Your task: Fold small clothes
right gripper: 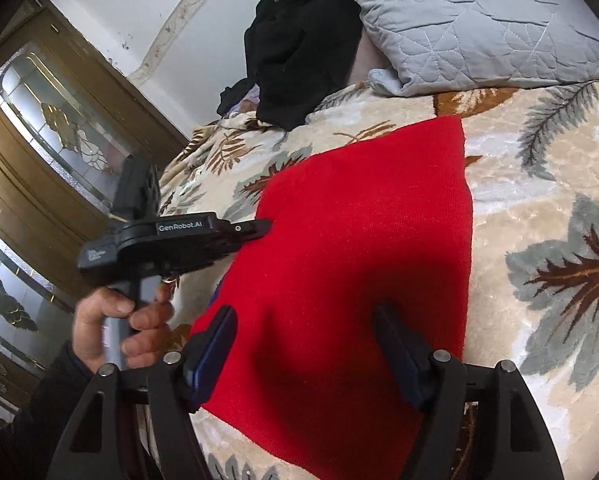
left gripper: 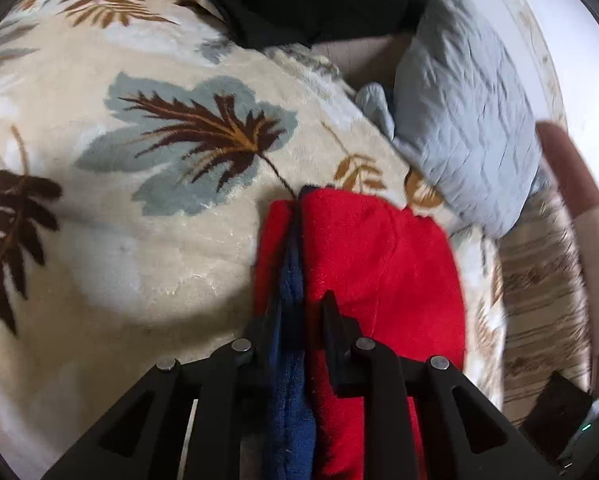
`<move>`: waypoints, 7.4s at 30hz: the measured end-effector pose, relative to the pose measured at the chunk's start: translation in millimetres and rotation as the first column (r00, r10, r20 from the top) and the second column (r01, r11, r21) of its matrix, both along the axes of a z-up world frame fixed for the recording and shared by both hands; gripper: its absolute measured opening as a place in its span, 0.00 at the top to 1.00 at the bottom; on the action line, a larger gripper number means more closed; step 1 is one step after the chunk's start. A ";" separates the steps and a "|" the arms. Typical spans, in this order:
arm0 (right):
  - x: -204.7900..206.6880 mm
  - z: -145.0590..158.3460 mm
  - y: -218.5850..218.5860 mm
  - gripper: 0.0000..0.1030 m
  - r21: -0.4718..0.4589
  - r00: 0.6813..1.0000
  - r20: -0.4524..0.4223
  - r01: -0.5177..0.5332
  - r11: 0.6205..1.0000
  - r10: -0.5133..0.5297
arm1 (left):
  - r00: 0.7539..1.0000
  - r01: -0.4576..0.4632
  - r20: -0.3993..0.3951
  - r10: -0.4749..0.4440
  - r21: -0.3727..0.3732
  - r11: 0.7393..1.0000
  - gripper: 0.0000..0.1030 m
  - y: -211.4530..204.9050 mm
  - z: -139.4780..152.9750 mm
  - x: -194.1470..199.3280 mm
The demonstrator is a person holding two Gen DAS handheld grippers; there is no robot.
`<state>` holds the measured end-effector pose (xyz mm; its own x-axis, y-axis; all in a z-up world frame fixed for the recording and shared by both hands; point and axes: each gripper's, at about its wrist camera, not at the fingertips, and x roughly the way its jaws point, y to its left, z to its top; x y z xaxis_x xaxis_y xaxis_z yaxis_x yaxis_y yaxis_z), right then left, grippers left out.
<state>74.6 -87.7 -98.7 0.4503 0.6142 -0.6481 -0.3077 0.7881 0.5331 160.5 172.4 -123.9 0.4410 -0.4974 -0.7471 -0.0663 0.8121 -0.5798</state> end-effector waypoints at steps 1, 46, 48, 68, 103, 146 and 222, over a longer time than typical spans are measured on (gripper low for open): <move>-1.4 1.2 0.0 0.27 0.000 1.000 0.006 -0.003 1.000 0.003 | 1.000 0.001 0.031 -0.001 0.024 1.000 0.82 -3.3 9.3 -4.0; -23.6 2.2 -72.3 0.16 0.116 0.976 -0.143 0.178 0.977 -0.161 | 0.986 -0.018 0.165 -0.011 0.174 0.985 0.29 -30.0 52.8 -106.7; -9.9 -4.3 -72.6 0.16 0.125 0.973 -0.170 0.178 0.976 -0.156 | 0.992 -0.040 0.124 0.029 0.089 0.995 0.29 -17.7 43.2 -97.6; 42.3 -35.7 -26.3 0.37 -0.051 0.963 -0.256 0.078 0.996 -0.088 | 0.999 0.039 -0.007 -0.038 0.133 0.990 0.51 -39.3 8.1 -72.7; 9.0 -20.0 -22.1 0.51 -0.077 0.988 -0.133 0.067 0.995 -0.077 | 0.983 -0.017 0.179 -0.033 0.270 0.963 0.41 -41.9 49.8 -111.1; -18.1 -17.0 -114.1 0.15 0.016 0.959 -0.166 0.235 0.972 -0.229 | 0.994 0.097 0.011 -0.110 0.388 0.917 0.33 -151.1 10.0 -95.3; -22.1 3.5 -202.4 0.19 0.022 0.931 -0.095 0.357 0.934 -0.354 | 0.993 0.045 0.069 -0.093 0.509 0.860 0.19 -188.1 7.5 -94.3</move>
